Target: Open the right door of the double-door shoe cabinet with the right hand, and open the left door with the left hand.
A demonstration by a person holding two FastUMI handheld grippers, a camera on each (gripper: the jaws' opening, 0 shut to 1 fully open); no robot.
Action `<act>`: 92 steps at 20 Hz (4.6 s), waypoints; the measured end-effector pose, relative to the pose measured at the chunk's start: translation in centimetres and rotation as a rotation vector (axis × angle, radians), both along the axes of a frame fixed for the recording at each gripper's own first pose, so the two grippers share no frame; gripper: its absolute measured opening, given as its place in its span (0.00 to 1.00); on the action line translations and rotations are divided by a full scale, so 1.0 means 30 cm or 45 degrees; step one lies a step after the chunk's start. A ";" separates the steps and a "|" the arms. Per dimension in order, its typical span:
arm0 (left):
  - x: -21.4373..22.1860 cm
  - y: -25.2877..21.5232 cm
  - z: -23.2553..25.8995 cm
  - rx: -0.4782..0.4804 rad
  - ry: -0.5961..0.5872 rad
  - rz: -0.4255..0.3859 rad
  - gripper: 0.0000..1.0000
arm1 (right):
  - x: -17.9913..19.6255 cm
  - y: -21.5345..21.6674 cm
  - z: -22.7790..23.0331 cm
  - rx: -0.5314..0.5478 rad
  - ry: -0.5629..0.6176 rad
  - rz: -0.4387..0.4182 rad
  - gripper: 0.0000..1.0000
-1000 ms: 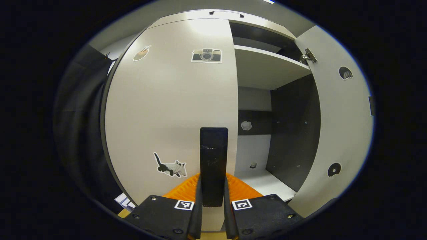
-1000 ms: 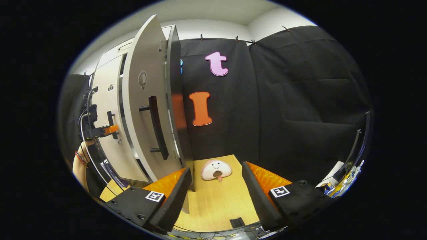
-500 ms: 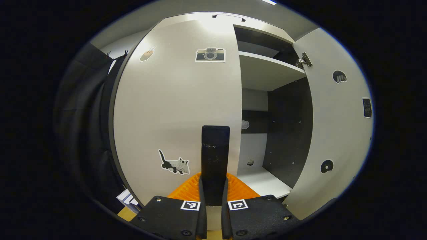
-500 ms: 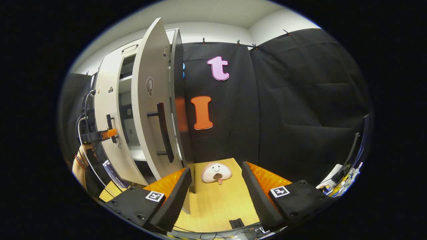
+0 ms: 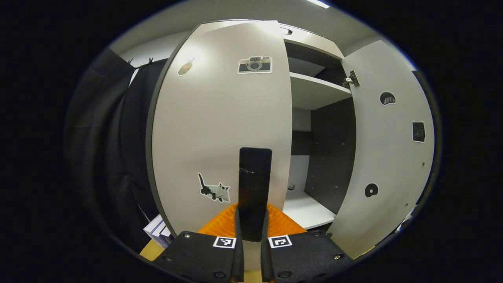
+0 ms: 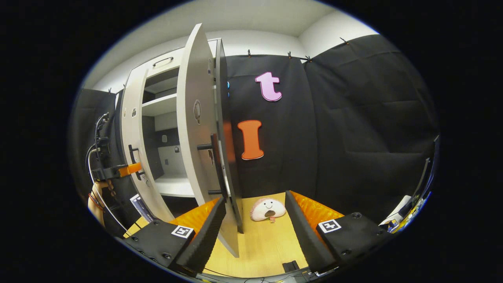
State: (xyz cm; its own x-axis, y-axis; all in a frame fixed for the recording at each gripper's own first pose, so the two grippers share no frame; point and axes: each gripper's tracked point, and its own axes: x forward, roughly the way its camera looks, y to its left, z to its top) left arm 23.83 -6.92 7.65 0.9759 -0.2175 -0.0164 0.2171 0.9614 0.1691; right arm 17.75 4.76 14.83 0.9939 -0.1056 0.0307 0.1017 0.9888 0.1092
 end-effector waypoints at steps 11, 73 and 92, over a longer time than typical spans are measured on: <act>-0.108 0.090 0.004 -0.014 0.030 -0.065 0.17 | 0.026 0.032 0.032 0.014 -0.041 -0.008 0.92; -0.592 0.610 0.289 -0.058 -0.089 0.117 0.10 | 0.013 0.111 0.076 -0.066 -0.113 -0.002 0.99; -0.666 0.475 0.334 -0.091 -0.133 0.130 0.77 | 0.015 0.064 0.101 -0.116 -0.139 -0.011 0.99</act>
State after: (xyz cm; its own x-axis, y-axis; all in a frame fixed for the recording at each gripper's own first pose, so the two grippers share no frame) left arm 3.84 7.33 17.66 0.9886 -0.1140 0.0986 0.1023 0.9880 0.1159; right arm 18.19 6.68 17.87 0.9833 -0.1057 0.1482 0.1024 0.9943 0.0299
